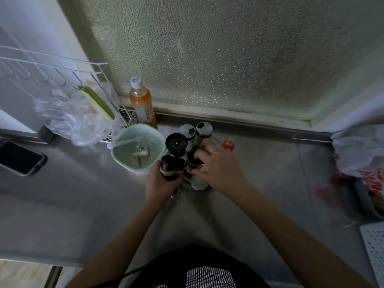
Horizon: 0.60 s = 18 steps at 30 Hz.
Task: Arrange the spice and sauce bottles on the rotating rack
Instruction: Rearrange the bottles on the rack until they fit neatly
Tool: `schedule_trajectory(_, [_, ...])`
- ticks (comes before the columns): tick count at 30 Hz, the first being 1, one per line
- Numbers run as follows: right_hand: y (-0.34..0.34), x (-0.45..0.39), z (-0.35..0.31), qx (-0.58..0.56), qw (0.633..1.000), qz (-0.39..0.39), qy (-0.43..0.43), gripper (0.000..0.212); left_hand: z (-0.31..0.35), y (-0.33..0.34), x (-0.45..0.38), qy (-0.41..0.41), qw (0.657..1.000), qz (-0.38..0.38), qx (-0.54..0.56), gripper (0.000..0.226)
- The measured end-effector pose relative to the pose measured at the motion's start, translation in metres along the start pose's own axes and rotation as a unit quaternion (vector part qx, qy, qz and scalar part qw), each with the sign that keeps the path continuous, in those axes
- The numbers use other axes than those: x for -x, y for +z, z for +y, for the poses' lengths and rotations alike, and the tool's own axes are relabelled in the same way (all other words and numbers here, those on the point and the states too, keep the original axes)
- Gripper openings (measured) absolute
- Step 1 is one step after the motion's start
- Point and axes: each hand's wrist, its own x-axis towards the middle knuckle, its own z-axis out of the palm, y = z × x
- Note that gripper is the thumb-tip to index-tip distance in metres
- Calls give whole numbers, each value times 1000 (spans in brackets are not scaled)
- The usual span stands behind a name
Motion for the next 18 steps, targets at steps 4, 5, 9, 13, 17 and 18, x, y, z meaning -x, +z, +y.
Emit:
schedule_trajectory(4, [26, 15, -11, -14, 995, -94, 23, 43, -1, 5, -1, 4, 999, -48, -3, 51])
schedule_trajectory(5, [31, 12, -12, -13, 995, -94, 36, 45, -1, 6, -2, 10, 998, -59, -1, 55])
schedule_trajectory(9, [34, 5, -11, -29, 991, -127, 21, 42, -4, 6, -3, 15, 998, -68, -2, 63])
schedule_trajectory(13, [1, 16, -5, -76, 990, -110, -33, 36, -2, 4, -5, 8, 997, -71, -2, 61])
schedule_trajectory(17, [-75, 36, 27, -218, 972, 92, 4, 39, 0, 4, -7, 1, 997, -80, -7, 63])
schedule_trajectory(18, [-93, 39, 38, -209, 968, 135, 21, 40, 0, 5, -7, 2, 997, -82, -7, 63])
